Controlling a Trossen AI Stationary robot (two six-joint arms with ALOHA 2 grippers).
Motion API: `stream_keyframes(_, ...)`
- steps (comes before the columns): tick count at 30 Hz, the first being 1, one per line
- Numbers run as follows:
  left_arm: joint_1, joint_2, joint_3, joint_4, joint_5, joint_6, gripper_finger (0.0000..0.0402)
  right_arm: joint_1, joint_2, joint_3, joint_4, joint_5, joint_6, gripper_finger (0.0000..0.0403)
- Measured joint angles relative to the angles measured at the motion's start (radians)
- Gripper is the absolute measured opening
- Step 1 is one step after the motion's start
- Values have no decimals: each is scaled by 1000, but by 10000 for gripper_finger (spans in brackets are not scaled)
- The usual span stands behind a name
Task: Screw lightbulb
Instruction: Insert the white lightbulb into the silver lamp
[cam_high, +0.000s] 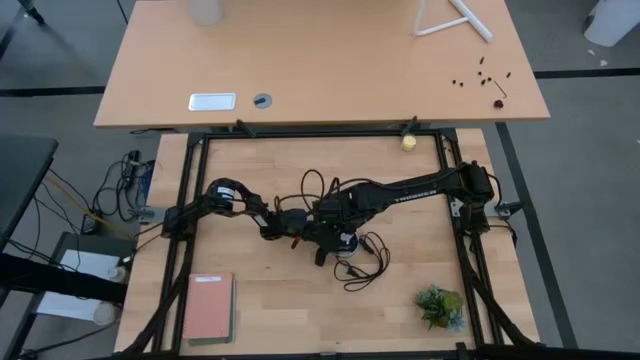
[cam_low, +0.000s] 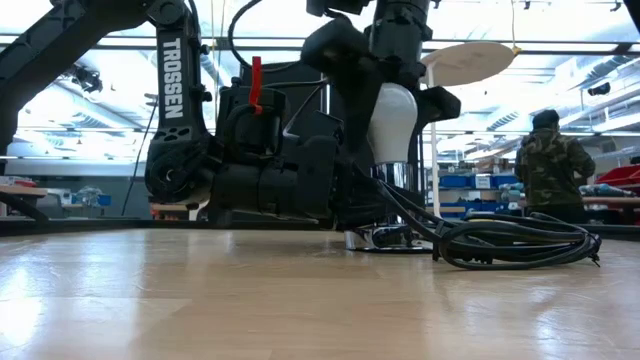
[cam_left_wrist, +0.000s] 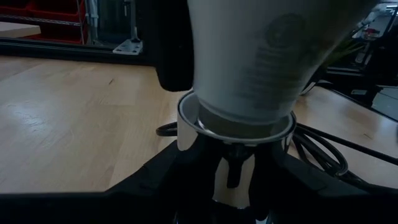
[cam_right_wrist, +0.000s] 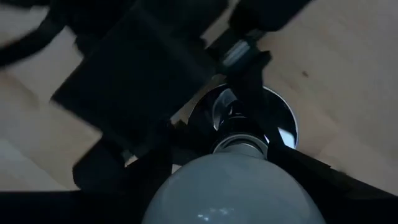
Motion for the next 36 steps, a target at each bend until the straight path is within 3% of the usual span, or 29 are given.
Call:
stream_keyframes(8,1,0,0,1,13,-6,189,0,0,0,-11,34,284,269)
stream_keyframes(13,1,0,0,4,17,-11,189,-6,0,0,-15,37,371,263)
stream_keyframes(36,3,0,0,1,21,-11,189,-23,6,61,-49,48,60,354)
